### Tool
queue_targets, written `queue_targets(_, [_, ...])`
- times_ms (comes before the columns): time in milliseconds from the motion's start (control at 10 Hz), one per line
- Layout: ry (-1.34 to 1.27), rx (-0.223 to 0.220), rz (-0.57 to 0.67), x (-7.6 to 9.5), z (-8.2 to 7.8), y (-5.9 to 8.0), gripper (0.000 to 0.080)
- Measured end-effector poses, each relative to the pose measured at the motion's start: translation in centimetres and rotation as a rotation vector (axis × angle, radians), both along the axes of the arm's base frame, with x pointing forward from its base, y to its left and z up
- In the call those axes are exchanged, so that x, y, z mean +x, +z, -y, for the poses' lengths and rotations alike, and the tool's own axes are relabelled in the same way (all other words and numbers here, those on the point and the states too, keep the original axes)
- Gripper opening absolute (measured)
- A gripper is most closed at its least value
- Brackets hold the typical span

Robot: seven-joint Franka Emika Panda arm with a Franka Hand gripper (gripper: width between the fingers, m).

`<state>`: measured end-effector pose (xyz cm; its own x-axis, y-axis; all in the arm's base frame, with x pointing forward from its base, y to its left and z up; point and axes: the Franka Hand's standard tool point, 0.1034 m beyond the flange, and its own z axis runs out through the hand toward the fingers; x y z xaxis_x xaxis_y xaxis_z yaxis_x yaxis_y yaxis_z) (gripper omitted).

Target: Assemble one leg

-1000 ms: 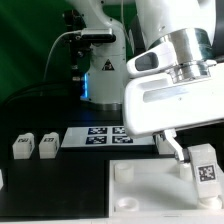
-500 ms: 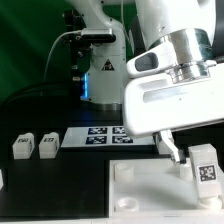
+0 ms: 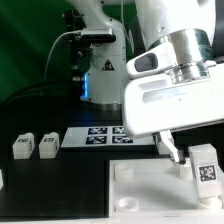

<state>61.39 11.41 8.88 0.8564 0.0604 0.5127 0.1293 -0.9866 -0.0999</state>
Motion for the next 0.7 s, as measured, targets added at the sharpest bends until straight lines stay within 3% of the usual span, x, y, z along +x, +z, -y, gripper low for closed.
queue_targets(200, [0.015, -0.003, -0.104, 0.7, 0.1, 0.9, 0.0648])
queue_targets(500, [0.074, 0.000, -0.501, -0.2, -0.5, 0.8, 0.0648])
queue_targets(700, [0.100, 0.010, -0.647, 0.1, -1.0, 0.3, 0.0648])
